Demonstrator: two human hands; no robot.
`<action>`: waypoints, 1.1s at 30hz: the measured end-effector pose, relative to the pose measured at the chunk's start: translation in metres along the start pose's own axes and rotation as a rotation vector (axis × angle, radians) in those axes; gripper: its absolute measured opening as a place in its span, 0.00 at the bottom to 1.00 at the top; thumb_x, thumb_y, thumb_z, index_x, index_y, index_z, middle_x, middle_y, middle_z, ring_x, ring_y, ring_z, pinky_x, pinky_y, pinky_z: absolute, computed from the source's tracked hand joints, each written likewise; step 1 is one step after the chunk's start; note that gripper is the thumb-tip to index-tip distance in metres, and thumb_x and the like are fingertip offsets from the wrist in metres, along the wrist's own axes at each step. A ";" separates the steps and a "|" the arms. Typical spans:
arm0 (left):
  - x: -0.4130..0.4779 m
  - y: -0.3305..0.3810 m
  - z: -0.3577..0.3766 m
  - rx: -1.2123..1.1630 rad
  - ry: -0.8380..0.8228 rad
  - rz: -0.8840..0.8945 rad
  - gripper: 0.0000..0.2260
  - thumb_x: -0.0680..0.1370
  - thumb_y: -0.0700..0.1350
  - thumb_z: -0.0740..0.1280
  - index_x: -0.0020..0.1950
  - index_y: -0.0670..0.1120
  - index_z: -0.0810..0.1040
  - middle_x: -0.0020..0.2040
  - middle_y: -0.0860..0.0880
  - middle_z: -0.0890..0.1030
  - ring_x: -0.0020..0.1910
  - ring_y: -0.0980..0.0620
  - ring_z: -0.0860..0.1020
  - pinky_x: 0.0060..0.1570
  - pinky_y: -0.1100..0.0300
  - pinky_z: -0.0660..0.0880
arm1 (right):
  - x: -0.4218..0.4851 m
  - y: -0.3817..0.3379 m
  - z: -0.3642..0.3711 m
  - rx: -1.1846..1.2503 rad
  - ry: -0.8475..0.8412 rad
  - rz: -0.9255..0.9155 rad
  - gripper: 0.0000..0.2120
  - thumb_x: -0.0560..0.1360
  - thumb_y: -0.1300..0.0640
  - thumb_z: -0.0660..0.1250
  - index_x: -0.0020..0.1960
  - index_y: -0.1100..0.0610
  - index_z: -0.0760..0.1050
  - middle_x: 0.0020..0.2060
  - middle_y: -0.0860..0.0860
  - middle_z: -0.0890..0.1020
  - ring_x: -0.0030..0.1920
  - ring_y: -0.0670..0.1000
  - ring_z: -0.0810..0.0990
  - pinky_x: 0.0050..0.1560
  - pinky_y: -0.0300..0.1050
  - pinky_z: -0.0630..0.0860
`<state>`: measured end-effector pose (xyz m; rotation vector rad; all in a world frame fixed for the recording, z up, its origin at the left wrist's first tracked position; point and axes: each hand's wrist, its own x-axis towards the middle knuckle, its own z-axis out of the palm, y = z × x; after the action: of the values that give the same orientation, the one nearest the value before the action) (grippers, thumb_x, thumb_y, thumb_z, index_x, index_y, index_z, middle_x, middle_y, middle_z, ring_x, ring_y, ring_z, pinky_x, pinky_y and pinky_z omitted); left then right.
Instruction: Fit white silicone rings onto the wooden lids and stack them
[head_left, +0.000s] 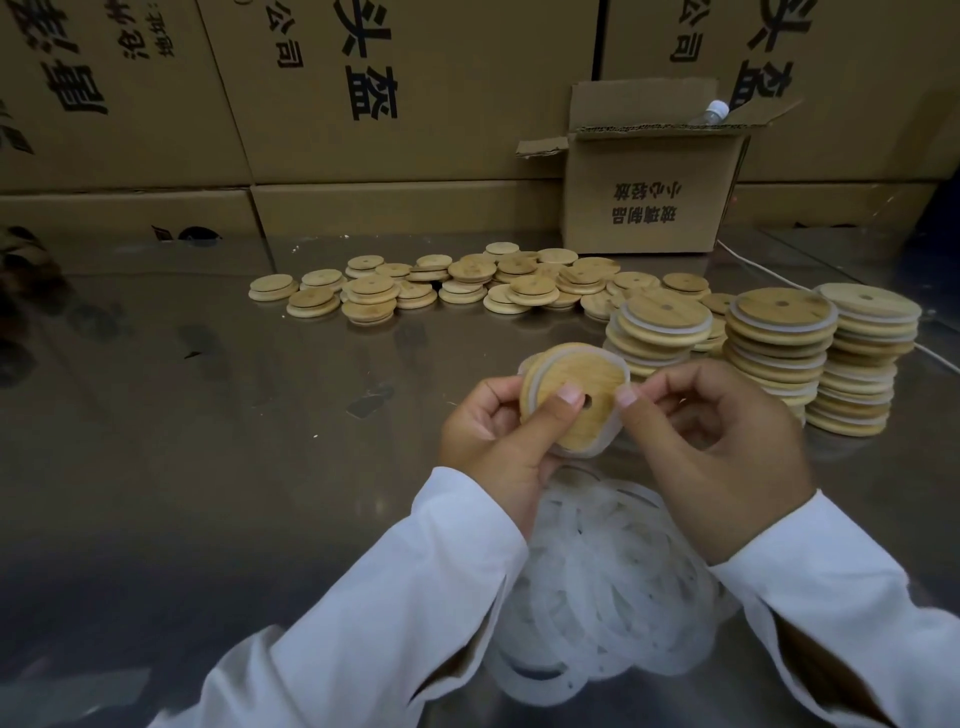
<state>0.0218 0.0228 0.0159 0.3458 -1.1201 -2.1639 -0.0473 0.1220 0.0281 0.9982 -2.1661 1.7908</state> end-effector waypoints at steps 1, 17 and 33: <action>0.000 0.000 -0.001 0.006 -0.006 -0.002 0.16 0.60 0.40 0.70 0.45 0.38 0.76 0.35 0.45 0.84 0.34 0.51 0.83 0.35 0.61 0.80 | 0.000 0.001 -0.001 -0.023 0.004 -0.018 0.02 0.65 0.49 0.66 0.34 0.46 0.74 0.36 0.48 0.79 0.34 0.46 0.77 0.36 0.39 0.73; 0.003 -0.001 -0.003 0.056 0.066 -0.039 0.08 0.72 0.30 0.66 0.49 0.38 0.78 0.38 0.45 0.83 0.36 0.53 0.83 0.37 0.62 0.80 | 0.009 0.009 -0.008 -0.112 -0.196 0.144 0.07 0.72 0.58 0.66 0.36 0.52 0.76 0.32 0.52 0.81 0.39 0.55 0.79 0.44 0.44 0.74; 0.004 0.008 -0.004 0.027 0.035 0.068 0.08 0.70 0.33 0.67 0.48 0.40 0.77 0.39 0.45 0.84 0.39 0.51 0.83 0.35 0.63 0.79 | -0.005 0.002 0.001 0.069 -0.189 0.117 0.06 0.63 0.49 0.68 0.36 0.50 0.76 0.31 0.50 0.79 0.35 0.55 0.78 0.42 0.52 0.78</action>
<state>0.0247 0.0142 0.0202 0.3520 -1.1263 -2.0776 -0.0441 0.1229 0.0239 1.1200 -2.3330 1.9051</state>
